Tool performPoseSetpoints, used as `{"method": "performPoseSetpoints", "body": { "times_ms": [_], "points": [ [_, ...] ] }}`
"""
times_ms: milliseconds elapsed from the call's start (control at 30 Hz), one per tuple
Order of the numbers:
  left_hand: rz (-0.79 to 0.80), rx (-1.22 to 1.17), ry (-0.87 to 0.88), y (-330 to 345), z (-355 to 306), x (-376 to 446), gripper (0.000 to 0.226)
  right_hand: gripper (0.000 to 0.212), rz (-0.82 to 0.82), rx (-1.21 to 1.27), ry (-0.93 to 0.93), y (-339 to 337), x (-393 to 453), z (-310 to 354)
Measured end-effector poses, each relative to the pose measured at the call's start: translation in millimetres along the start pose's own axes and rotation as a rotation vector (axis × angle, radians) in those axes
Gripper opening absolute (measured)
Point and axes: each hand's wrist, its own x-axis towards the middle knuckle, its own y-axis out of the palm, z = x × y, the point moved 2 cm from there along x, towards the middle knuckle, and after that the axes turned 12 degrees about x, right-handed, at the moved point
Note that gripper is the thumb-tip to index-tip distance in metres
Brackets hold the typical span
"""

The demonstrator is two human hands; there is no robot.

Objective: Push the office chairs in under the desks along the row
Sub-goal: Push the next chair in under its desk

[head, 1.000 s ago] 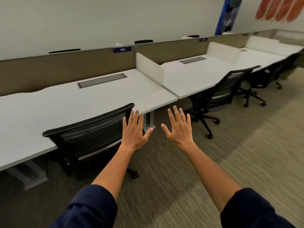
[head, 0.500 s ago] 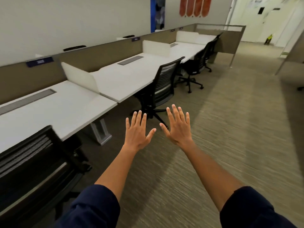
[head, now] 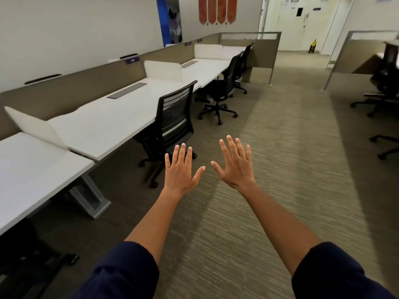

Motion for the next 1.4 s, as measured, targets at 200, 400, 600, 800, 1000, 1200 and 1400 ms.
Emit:
{"method": "performPoseSetpoints", "body": {
  "times_ms": [200, 400, 600, 800, 1000, 1200, 1400],
  "points": [
    [0.015, -0.001, 0.044, 36, -28, 74, 0.088, 0.082, -0.010, 0.004, 0.047, 10, 45, -65],
    [0.015, -0.013, 0.065, 81, -42, 179, 0.089, 0.082, -0.016, -0.031, 0.069, 31, 127, -127],
    [0.009, -0.038, 0.058, 112, -32, 306, 0.089, 0.083, -0.013, -0.054, 0.055, 53, 242, -169],
    [0.012, -0.024, 0.037, 136, -9, 404, 0.091, 0.083, -0.013, -0.057, 0.050, 75, 341, -194],
    [0.027, 0.015, -0.019, 169, 26, 487, 0.091, 0.082, 0.028, -0.006, 0.010, 118, 445, -216],
    [0.063, 0.088, -0.173, 215, 72, 567, 0.089, 0.082, 0.064, 0.063, -0.112, 180, 560, -240],
    [0.088, 0.109, -0.377, 238, 101, 660, 0.086, 0.084, 0.186, 0.062, -0.270, 234, 685, -263]
  ]
}}
